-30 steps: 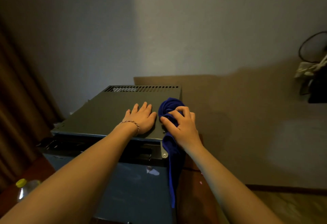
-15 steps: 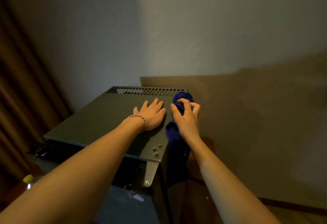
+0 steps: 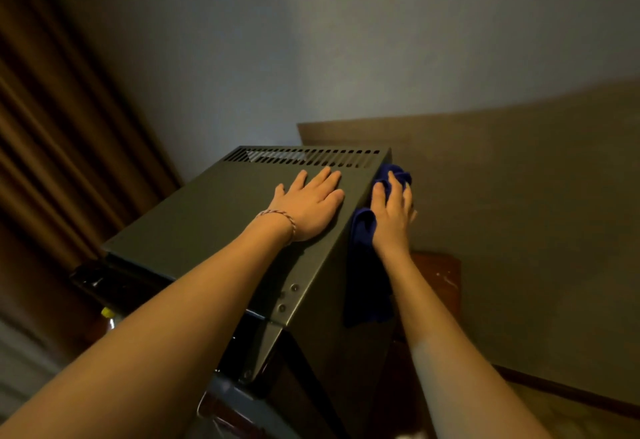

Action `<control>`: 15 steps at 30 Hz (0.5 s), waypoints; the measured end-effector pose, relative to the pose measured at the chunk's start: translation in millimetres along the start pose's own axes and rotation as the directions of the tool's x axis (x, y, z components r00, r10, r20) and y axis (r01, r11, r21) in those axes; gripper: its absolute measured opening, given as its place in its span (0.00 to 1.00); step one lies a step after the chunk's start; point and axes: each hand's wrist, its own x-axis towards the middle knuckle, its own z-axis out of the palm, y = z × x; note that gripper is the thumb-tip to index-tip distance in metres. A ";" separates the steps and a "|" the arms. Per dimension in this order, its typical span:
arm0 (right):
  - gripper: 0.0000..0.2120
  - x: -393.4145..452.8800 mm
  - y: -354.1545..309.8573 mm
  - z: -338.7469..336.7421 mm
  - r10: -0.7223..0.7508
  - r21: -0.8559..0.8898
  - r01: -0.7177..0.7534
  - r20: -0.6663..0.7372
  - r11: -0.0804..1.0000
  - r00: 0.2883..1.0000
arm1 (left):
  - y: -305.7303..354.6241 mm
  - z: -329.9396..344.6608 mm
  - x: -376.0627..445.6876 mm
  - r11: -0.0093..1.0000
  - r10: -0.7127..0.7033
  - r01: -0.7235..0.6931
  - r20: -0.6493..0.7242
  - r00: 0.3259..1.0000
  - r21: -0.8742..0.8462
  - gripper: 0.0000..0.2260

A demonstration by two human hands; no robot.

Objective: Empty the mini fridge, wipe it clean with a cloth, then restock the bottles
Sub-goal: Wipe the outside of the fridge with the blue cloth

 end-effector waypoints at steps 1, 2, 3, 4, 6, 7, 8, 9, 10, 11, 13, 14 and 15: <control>0.28 -7.2 2.6 -0.8 -0.007 -0.047 0.010 0.063 0.999 0.998 | 0.2 0.8 -0.3 1.000 -0.003 0.003 -0.001 1.000 0.005 0.24; 0.33 -17.7 2.3 -2.1 -0.005 -0.073 0.014 0.120 0.997 0.993 | 0.4 1.6 -0.7 1.000 -0.003 0.004 -0.003 1.000 0.006 0.24; 0.38 -29.8 1.0 -2.6 0.013 -0.066 -0.002 0.159 0.998 0.987 | 0.8 2.0 -1.1 1.000 -0.003 0.003 -0.006 1.000 0.006 0.24; 0.41 -42.9 -1.4 -3.9 0.030 -0.051 -0.021 0.188 0.998 0.982 | 1.4 2.3 -1.6 1.000 -0.002 0.002 -0.009 1.000 0.006 0.24; 0.45 -72.4 -6.5 -6.7 0.021 -0.087 -0.001 0.231 0.996 0.973 | 2.6 2.0 -3.1 1.000 0.001 -0.001 -0.012 1.000 0.007 0.24; 0.43 -88.6 -10.3 -7.5 0.010 -0.117 0.018 0.237 0.993 0.971 | 2.9 1.6 -3.9 1.000 0.005 -0.005 -0.010 1.000 0.006 0.24; 0.39 -105.6 -14.5 -8.0 0.005 -0.114 0.021 0.224 0.993 0.975 | 3.0 1.3 -4.6 1.000 0.011 -0.010 -0.008 1.000 0.005 0.24; 0.36 -121.4 -18.5 -7.8 -0.011 -0.098 0.030 0.195 0.995 0.981 | 2.7 1.1 -5.4 1.000 0.016 -0.015 -0.008 1.000 0.004 0.24; 0.35 -134.5 -20.3 -7.6 -0.035 -0.081 0.049 0.160 0.996 0.987 | 2.6 0.9 -6.0 1.000 0.019 -0.019 -0.011 1.000 0.002 0.24; 0.36 -145.8 -21.3 -7.0 -0.059 -0.081 0.069 0.117 0.994 0.991 | 2.4 0.7 -6.6 1.000 0.021 -0.021 -0.011 1.000 -0.001 0.24; 0.39 -159.6 -18.4 -2.7 -0.124 -0.080 0.126 0.031 0.989 0.992 | 2.3 0.9 -6.7 1.000 0.023 -0.023 -0.013 1.000 -0.003 0.24; 0.39 -164.2 -18.7 -1.2 -0.148 -0.072 0.148 -0.002 0.986 0.989 | 2.2 1.5 -6.5 1.000 0.026 -0.026 -0.014 1.000 -0.002 0.25; 0.36 -166.8 -18.0 1.2 -0.173 -0.068 0.170 -0.030 0.983 0.985 | 2.0 1.8 -6.0 1.000 0.028 -0.028 -0.016 0.999 -0.001 0.24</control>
